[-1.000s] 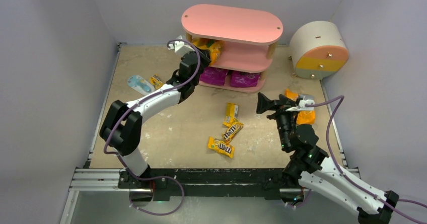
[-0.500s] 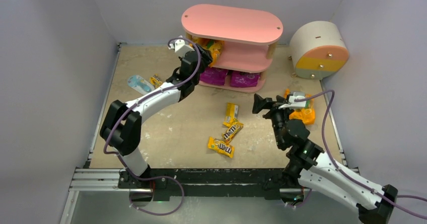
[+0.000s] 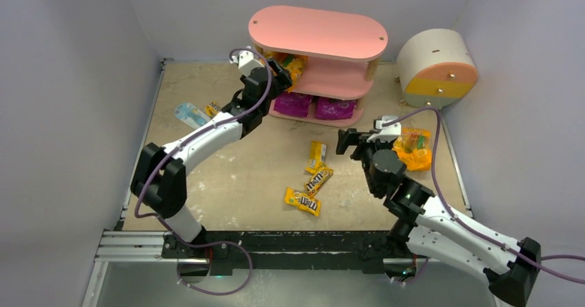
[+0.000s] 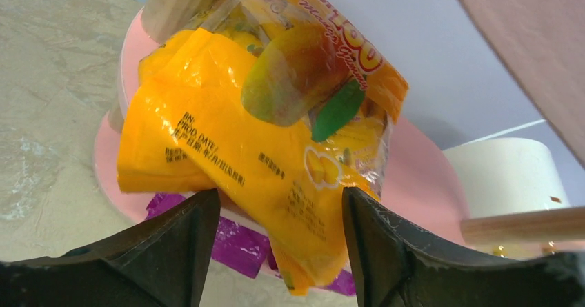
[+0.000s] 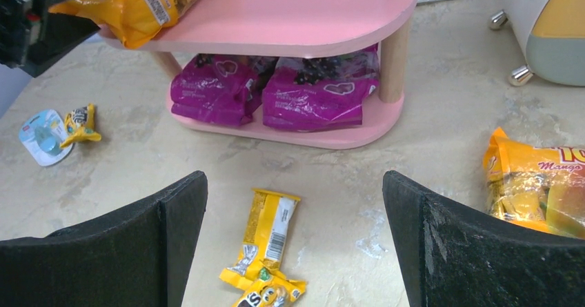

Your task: Place and organize the candy bags onto the shelf

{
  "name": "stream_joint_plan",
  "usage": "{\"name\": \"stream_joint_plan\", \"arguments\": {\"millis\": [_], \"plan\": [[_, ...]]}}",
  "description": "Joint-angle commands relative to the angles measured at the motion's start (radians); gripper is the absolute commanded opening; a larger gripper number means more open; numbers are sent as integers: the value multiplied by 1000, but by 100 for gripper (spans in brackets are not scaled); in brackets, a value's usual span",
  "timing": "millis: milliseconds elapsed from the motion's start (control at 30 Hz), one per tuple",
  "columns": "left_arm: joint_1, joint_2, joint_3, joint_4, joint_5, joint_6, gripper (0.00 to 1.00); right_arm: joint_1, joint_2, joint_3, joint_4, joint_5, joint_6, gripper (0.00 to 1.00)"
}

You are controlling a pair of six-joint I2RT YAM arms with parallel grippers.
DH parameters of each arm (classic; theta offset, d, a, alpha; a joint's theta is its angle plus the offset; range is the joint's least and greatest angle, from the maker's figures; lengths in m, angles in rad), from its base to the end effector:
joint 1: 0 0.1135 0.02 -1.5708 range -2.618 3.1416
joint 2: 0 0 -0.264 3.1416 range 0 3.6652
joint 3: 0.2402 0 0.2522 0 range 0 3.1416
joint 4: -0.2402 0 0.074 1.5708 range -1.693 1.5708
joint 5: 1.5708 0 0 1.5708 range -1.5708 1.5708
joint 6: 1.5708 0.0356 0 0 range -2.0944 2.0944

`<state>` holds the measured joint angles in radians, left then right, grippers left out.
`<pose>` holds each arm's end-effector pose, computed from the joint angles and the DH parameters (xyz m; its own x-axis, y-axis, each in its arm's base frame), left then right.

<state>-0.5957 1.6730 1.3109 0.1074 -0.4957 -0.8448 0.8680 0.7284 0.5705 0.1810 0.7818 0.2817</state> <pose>0.3399 -0.2100 0.3189 -0.2226 -0.6438 -0.7321 -0.0812 0.7606 -0.6442 0.1313 0.1162 0.3123 -0.0096 0.2939 -0.9558 -0.0870 0.9520 0.2936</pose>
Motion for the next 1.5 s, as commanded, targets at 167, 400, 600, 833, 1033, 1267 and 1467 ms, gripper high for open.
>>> {"name": "stream_joint_plan", "arguments": {"millis": [167,400,600,833,1033,1267,1467], "plan": [[1,-219,-124,0,82,33,72,-21,41,69,-69,-5,82,98],[0,-448,-357,-86,150,2,86,-427,207,150,-326,-228,327,98],[-1,-714,-613,-143,129,-5,89,-874,331,166,-406,-442,375,98],[-1,-706,-705,-123,239,12,89,-1382,451,169,-296,-789,280,98],[-1,-606,-666,-39,299,72,90,-1411,602,98,-51,-1001,192,98],[-1,-611,-665,-28,288,94,90,-1416,631,-7,44,-1115,195,94],[-1,-639,-679,-34,288,96,90,-1416,605,-74,173,-1321,231,76]]}}
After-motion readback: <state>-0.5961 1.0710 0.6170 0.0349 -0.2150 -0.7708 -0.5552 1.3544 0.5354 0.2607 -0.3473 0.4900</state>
